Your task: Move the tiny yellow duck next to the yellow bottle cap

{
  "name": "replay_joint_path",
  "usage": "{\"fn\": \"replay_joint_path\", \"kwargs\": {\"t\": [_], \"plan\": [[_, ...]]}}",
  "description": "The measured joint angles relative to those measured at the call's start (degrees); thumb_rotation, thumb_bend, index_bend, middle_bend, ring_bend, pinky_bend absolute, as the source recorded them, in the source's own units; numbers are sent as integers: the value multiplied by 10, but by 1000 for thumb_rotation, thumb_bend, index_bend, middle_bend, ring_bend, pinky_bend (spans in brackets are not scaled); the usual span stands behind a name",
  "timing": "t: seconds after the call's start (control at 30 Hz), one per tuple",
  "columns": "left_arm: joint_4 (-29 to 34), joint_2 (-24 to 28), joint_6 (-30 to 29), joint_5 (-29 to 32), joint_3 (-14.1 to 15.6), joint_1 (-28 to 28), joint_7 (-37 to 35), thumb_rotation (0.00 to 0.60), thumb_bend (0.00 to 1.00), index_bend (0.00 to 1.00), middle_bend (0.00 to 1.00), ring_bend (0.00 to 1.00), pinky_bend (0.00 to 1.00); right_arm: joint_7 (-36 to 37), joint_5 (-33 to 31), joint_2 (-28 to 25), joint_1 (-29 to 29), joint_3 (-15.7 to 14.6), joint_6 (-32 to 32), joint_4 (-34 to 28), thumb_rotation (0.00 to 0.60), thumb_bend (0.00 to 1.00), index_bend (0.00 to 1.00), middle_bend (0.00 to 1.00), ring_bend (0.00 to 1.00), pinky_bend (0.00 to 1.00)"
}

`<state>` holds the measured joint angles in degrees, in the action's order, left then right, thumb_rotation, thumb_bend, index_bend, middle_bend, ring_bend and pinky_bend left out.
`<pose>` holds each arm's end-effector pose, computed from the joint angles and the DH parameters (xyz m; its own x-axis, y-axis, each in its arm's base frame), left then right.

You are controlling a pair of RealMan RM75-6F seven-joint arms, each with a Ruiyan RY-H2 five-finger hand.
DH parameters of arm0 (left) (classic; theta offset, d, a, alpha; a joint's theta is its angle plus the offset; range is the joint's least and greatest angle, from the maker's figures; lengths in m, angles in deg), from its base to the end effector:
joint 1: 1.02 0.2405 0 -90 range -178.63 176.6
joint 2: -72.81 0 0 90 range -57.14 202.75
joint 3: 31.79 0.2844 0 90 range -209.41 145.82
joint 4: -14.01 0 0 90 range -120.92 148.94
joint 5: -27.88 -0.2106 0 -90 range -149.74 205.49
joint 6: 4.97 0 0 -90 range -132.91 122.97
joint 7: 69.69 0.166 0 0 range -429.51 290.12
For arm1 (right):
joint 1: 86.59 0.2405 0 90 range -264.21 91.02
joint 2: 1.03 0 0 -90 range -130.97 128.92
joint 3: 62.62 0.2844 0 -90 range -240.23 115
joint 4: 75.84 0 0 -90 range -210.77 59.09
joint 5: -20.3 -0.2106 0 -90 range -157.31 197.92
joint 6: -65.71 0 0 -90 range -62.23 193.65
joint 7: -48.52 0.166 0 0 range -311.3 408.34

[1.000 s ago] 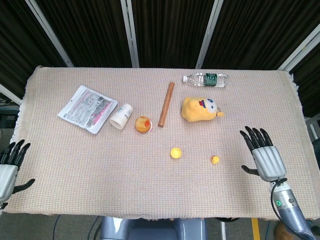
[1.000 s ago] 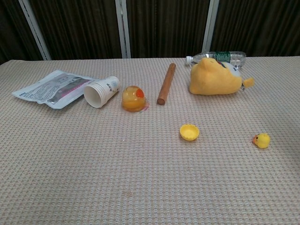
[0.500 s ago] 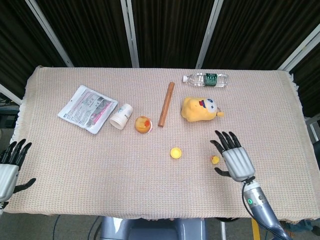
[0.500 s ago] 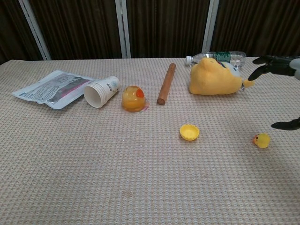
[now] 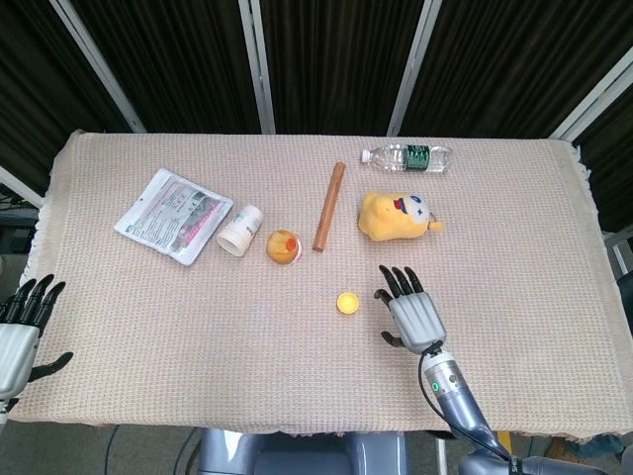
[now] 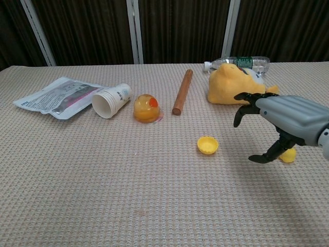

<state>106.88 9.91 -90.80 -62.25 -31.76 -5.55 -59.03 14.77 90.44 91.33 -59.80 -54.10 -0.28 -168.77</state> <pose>-0.3301 0.1921 0.1668 0.5749 0.0262 0.8178 0.8166 -0.0805 -0.5715 -0.1951 -0.3031 -0.0287 0.4713 -0.1943 0.8603 -0.8666 -0.2833 0.4107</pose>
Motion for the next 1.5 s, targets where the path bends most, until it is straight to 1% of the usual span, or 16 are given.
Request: {"fn": "replay_joint_path", "kwargs": {"t": [0.17,0.3,0.47,0.97,1.5], "plan": [[3,1,-1,-1,0,0,7,600,0,0,0,0,172,12,-7,31,9,3,7,41,600,161,322,0,0,0],[3,1,1,2,1,0,4,600,0,0,0,0,173,26,-3,44,14,0,9,69,600,163,346,0,0,0],[3,2,-2,1,1,2,4,600,0,0,0,0,172,47,0,40,14,-3,9,79,600,173,367,0,0,0],[5,3,-4,-2,3,3,8,600,0,0,0,0,173,101,5,17,11,-7,16,96,600,199,369,0,0,0],[7,4,-2,1,3,4,10,600,0,0,0,0,172,161,20,24,-3,-19,8,146,600,208,376,0,0,0]]}}
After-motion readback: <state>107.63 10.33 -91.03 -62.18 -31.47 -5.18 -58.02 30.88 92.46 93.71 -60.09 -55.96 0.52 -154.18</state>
